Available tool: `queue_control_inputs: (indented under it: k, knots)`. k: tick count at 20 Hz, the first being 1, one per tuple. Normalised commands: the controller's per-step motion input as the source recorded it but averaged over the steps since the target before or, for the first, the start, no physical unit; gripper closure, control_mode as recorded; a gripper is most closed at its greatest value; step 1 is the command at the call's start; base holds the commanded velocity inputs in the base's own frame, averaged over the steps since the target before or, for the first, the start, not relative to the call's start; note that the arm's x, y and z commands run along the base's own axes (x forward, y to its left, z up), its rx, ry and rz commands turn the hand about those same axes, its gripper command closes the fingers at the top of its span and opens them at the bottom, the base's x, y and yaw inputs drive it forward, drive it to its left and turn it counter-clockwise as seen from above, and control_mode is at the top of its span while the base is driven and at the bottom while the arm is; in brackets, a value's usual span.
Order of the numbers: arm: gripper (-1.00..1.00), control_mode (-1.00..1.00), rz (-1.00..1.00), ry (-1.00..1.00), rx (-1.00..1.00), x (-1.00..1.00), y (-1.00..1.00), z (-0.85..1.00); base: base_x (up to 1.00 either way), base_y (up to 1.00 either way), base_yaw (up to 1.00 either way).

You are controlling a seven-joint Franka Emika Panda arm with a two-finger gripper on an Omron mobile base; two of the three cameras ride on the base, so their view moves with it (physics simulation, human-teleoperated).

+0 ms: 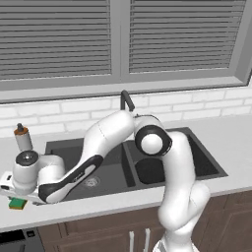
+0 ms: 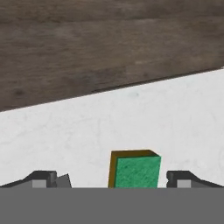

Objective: Pick the pan and sponge and place them into the sink. Then turn on the water.

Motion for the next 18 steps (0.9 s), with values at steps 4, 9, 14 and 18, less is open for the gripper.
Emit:
queue_control_inputs:
  k: [4, 9, 14, 18]
  knots:
    - [-1.00, -1.00, -0.02, 0.00, -0.07, 0.20, 0.13, -0.15, 0.00, 0.00, 0.00]
    - [-1.00, -1.00, -0.03, 0.00, -0.06, 0.30, 0.06, -0.19, 0.00, 0.00, 0.00]
    - [-1.00, -1.00, -0.04, 0.00, -0.07, 0.36, 0.21, -0.19, 0.00, 0.00, 0.00]
    - [-1.00, -1.00, -0.05, 0.00, -0.08, 0.35, 0.34, -0.23, 0.00, 0.00, 0.00]
